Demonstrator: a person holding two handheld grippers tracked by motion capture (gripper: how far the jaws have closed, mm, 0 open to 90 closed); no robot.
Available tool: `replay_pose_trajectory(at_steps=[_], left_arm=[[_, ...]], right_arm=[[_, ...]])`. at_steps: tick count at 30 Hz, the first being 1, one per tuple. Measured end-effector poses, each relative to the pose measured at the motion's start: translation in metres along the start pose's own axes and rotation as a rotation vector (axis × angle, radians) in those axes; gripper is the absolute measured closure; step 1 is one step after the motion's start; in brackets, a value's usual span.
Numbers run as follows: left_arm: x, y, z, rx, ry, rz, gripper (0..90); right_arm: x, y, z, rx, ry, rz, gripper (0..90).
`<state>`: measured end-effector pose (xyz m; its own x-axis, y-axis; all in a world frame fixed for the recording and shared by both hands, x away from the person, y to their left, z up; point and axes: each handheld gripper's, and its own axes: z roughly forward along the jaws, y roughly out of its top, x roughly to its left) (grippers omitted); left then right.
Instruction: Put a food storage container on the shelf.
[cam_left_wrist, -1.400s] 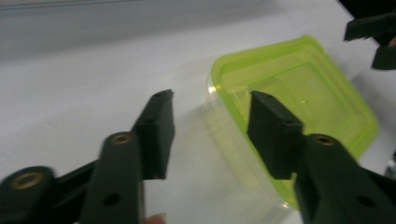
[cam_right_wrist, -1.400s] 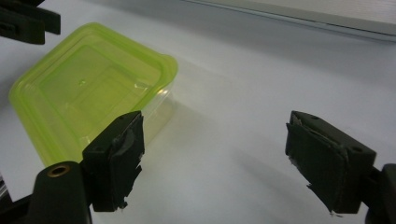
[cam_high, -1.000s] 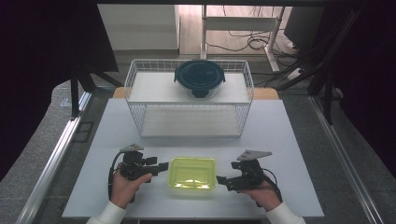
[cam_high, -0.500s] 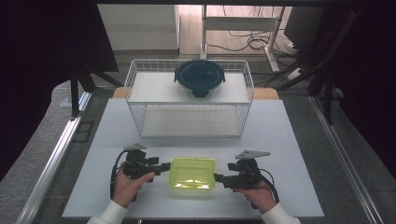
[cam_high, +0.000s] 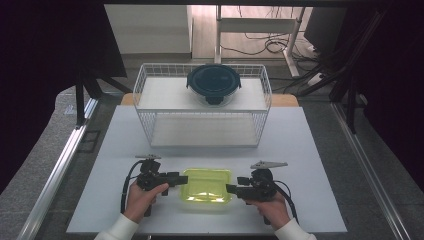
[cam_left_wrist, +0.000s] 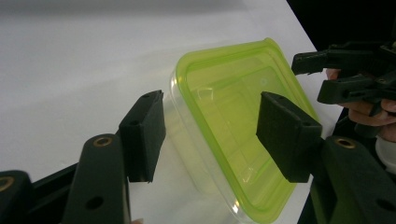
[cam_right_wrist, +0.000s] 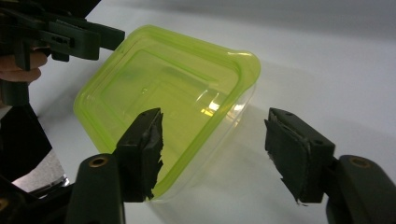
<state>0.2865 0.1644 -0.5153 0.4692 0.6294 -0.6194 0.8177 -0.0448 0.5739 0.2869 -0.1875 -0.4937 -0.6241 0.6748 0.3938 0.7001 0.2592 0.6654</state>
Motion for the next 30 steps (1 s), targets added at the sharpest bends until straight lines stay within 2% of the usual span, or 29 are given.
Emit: replay_pose_trajectory(at_steps=[2,6,10,13,15,21,22,25,30], left_arm=[[0.002,-0.001,0.001,0.004,-0.009,-0.024,43.0],[0.002,-0.002,0.001,0.007,-0.018,-0.032,45.8],[0.009,-0.006,0.003,0.023,-0.051,-0.088,52.6],[0.014,-0.009,0.004,0.032,-0.061,-0.11,56.3],[0.013,-0.009,0.005,0.035,-0.066,-0.106,60.3],[0.009,-0.01,0.008,0.042,-0.103,-0.118,73.4],[0.007,-0.01,0.007,0.041,-0.093,-0.117,74.3],[0.006,-0.01,0.006,0.024,-0.103,-0.123,76.3],[0.001,-0.011,0.005,0.009,-0.094,-0.106,77.9]], right_arm=[[-0.004,-0.001,0.002,0.006,0.025,0.035,39.7],[-0.009,-0.003,0.005,0.011,0.055,0.072,43.3],[-0.011,-0.005,0.008,0.021,0.074,0.096,45.6],[-0.012,-0.005,0.009,0.025,0.087,0.113,48.2],[-0.015,-0.006,0.009,0.024,0.109,0.146,52.7],[-0.017,-0.006,0.012,0.047,0.17,0.185,68.3],[-0.016,-0.007,0.012,0.051,0.162,0.19,68.7],[-0.016,-0.006,0.009,0.035,0.163,0.206,72.1],[-0.016,-0.005,0.003,0.009,0.164,0.217,75.5]])
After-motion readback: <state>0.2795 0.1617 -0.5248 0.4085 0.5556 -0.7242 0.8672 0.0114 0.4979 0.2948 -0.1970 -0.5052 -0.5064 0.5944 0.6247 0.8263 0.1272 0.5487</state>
